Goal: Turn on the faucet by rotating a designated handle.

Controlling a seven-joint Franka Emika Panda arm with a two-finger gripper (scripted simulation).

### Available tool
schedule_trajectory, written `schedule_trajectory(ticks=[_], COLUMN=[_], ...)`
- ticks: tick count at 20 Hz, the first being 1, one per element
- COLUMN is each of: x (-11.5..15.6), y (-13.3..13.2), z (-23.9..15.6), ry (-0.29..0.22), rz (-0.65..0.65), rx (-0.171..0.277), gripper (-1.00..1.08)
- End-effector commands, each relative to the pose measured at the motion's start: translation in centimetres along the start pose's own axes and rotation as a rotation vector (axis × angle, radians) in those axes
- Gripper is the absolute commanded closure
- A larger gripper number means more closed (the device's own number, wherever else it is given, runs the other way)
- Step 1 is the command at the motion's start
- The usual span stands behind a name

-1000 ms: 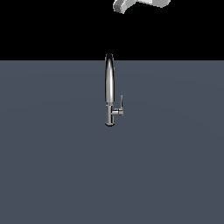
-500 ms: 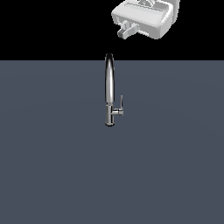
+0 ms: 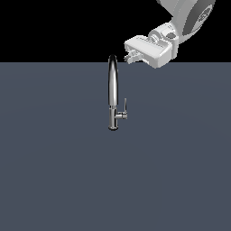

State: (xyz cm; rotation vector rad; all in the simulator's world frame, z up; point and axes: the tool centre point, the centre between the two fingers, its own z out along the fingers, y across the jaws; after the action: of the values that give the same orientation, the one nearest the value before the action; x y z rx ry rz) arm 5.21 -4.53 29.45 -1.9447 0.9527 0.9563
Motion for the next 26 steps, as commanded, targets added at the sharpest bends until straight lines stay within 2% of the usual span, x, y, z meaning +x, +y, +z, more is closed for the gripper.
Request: schedule_trajectory(ticks=[1,9,15,21,26], x=[2.1,9.0,13.0,15.2,15.8], y=[-0.1,0.3,0.9,1.3,1.4], z=[0.4,2.5,4.5,6.1,6.5], ry=[-0.050,-0.217,-0.317,-0.379,-0.394], rz=[0.048,0.213,0.315,0.377,0.391], rx=[0.046,0.200,0.295,0.353,0.367], gripper=[1.08,1.08,1.08,1.08,1.08])
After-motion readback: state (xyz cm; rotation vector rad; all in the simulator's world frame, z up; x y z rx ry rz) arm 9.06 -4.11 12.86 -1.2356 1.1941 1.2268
